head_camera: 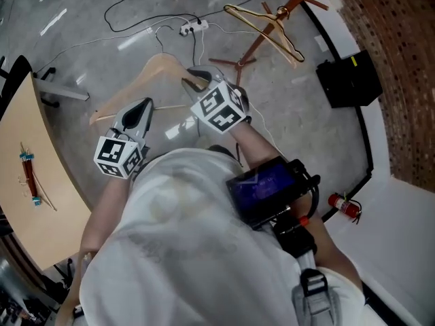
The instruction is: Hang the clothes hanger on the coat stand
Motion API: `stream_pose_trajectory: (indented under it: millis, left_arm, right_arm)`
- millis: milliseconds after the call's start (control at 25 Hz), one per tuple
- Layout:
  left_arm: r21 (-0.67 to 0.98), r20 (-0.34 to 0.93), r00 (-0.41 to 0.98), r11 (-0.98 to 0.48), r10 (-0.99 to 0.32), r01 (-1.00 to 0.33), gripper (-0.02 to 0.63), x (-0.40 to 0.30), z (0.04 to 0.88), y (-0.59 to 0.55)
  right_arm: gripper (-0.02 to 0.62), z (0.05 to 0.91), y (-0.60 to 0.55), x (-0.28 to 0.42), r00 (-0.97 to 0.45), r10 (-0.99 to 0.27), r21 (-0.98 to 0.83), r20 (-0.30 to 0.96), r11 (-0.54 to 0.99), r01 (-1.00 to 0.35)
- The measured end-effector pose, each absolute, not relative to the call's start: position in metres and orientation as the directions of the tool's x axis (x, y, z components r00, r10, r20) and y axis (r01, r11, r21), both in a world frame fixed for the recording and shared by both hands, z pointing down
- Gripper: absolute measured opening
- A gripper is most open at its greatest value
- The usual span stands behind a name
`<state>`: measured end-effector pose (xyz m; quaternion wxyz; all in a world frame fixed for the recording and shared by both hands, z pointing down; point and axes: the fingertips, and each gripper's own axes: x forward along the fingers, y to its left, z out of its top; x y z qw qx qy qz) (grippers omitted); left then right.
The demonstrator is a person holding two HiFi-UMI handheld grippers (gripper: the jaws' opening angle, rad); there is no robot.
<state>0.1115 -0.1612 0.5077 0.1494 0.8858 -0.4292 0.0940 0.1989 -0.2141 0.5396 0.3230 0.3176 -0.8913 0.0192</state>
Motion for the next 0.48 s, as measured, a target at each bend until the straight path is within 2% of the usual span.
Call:
stream_pose_trajectory:
  millis: [480]
  left_arm:
    - [0.182,0.286,0.671,-0.649,-0.684,-0.739,0.002,0.206,0.494,-0.196]
  right_arm:
    - [0.104,0.539,-0.234,0.313,-0.514,-0.641,0.163,0.570,0.702,-0.694]
